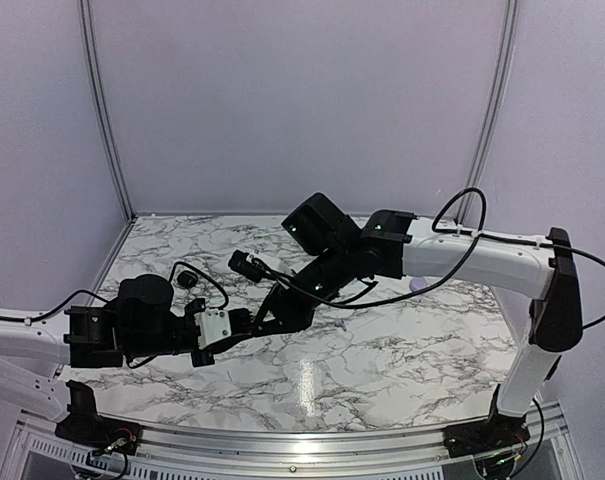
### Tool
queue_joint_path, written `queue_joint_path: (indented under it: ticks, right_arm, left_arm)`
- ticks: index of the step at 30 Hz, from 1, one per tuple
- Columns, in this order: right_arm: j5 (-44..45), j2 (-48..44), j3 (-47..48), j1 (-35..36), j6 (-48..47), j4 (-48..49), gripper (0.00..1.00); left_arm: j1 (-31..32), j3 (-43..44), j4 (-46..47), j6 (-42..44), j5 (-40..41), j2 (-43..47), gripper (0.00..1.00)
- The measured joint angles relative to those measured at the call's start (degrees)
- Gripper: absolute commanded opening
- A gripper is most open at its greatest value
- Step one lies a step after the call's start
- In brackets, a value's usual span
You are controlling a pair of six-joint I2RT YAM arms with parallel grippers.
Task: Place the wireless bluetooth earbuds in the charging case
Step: Insert the left earbud into the left side groove of the charging case.
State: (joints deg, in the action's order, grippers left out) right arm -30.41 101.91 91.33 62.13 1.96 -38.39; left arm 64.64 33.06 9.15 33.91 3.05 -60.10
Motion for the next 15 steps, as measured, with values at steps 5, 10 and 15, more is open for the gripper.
queue_joint_path:
  ticks: [5,10,15]
  right_arm:
    - [0.22,0.83,1.07,0.02,0.20,-0.90,0.11]
    - [0.52,2.21,2.93,0.04,0.48,-2.60,0.13]
    - [0.79,2.99,4.09,0.04,1.01,-3.43,0.15]
  left_arm:
    - [0.09,0.00,-0.07,0.00,0.28,-0.13,0.00]
    - [0.09,0.00,-0.61,0.00,0.94,-0.26,0.00]
    - [0.07,0.00,-0.85,-0.74,1.55,-0.31,0.00]
